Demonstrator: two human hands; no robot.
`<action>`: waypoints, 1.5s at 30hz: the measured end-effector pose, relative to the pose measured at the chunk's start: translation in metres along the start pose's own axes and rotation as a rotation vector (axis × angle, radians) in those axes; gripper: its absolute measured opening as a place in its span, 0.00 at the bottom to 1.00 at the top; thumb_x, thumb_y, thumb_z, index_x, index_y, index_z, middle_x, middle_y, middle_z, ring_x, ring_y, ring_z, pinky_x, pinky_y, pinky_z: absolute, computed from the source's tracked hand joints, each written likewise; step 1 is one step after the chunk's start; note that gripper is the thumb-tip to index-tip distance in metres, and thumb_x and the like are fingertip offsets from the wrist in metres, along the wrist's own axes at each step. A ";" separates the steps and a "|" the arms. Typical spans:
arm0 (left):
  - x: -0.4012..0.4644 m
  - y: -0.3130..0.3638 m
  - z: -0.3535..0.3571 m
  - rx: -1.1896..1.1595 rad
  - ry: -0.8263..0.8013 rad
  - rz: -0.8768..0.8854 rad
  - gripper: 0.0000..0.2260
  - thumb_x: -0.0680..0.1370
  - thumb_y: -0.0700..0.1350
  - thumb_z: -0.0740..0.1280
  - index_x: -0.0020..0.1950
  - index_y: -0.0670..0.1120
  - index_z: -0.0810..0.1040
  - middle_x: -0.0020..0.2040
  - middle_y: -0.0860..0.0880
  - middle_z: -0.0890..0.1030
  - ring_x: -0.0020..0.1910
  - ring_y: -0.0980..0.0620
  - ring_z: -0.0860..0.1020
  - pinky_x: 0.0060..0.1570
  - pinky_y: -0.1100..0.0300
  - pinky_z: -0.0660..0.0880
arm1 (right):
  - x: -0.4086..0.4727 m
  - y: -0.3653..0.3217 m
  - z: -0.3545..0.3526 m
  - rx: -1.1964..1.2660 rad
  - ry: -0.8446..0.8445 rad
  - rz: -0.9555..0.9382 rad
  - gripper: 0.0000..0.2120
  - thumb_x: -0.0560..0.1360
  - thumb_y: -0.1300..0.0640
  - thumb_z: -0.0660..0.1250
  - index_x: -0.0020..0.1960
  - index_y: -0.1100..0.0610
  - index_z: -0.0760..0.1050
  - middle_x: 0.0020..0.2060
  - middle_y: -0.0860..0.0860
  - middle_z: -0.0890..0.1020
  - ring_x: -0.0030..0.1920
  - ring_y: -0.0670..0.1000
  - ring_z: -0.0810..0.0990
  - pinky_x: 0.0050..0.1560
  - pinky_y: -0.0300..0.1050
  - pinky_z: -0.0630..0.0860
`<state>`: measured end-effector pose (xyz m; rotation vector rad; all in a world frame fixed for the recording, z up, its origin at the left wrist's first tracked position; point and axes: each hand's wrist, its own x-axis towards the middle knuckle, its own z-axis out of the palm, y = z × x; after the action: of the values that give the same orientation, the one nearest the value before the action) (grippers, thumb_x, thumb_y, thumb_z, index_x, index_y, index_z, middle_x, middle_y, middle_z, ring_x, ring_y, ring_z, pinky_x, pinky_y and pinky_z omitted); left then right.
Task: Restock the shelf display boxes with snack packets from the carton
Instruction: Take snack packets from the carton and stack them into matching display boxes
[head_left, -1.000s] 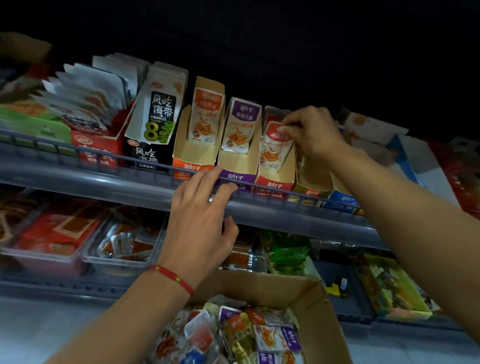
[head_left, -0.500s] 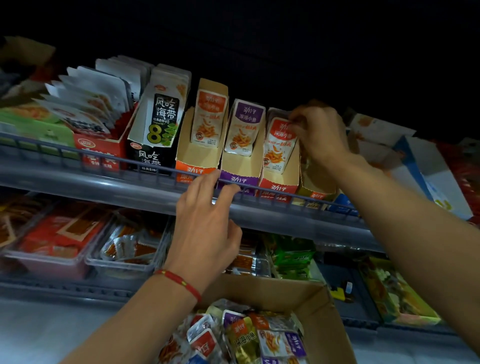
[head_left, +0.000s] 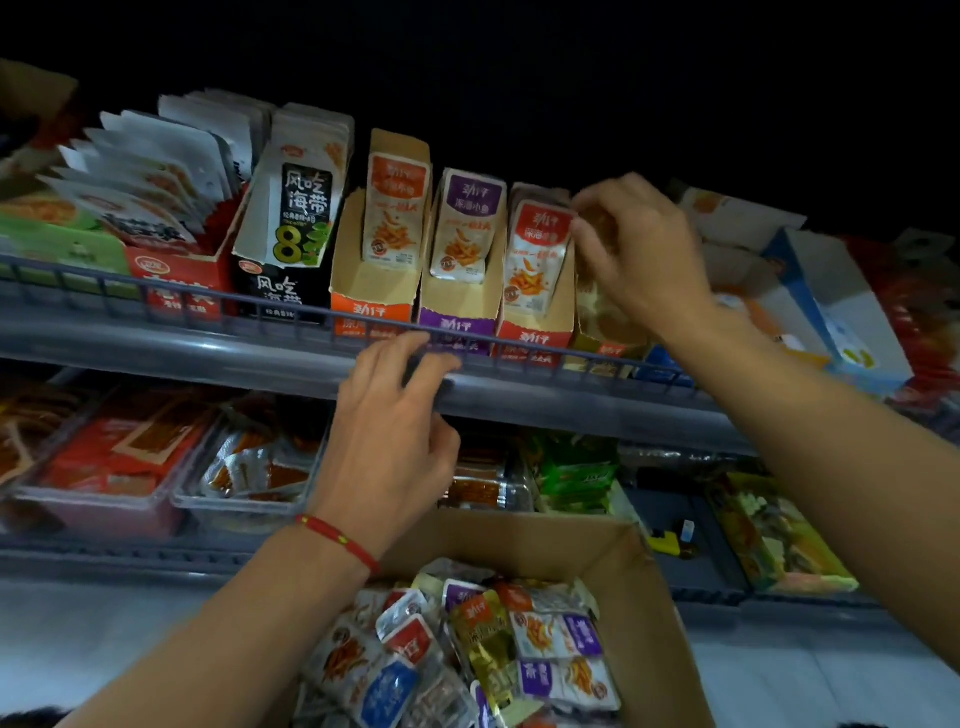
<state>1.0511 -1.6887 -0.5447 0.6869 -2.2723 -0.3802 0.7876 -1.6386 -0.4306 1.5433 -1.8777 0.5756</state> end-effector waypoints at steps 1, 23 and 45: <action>-0.004 0.001 0.000 -0.028 0.011 0.024 0.19 0.71 0.38 0.71 0.61 0.47 0.76 0.65 0.47 0.73 0.65 0.47 0.70 0.64 0.47 0.74 | -0.014 -0.005 -0.007 0.023 0.002 -0.027 0.12 0.82 0.51 0.63 0.62 0.55 0.77 0.55 0.53 0.79 0.53 0.51 0.78 0.51 0.46 0.77; -0.108 -0.011 0.150 0.182 -0.992 -0.154 0.22 0.77 0.54 0.70 0.70 0.50 0.74 0.65 0.43 0.78 0.61 0.45 0.77 0.58 0.55 0.76 | -0.238 -0.002 0.011 0.519 -1.108 0.134 0.11 0.81 0.50 0.67 0.63 0.48 0.80 0.53 0.44 0.84 0.51 0.41 0.81 0.55 0.43 0.79; -0.030 0.054 0.039 -1.190 -0.490 -0.931 0.14 0.73 0.42 0.74 0.56 0.38 0.79 0.36 0.43 0.79 0.31 0.49 0.80 0.33 0.59 0.81 | -0.215 -0.055 -0.003 0.594 -0.791 0.184 0.12 0.77 0.50 0.71 0.60 0.48 0.77 0.43 0.42 0.82 0.42 0.44 0.82 0.40 0.41 0.78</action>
<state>1.0219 -1.6248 -0.5648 0.9547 -1.4650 -2.2662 0.8664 -1.4982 -0.5841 2.2190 -2.6140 0.7123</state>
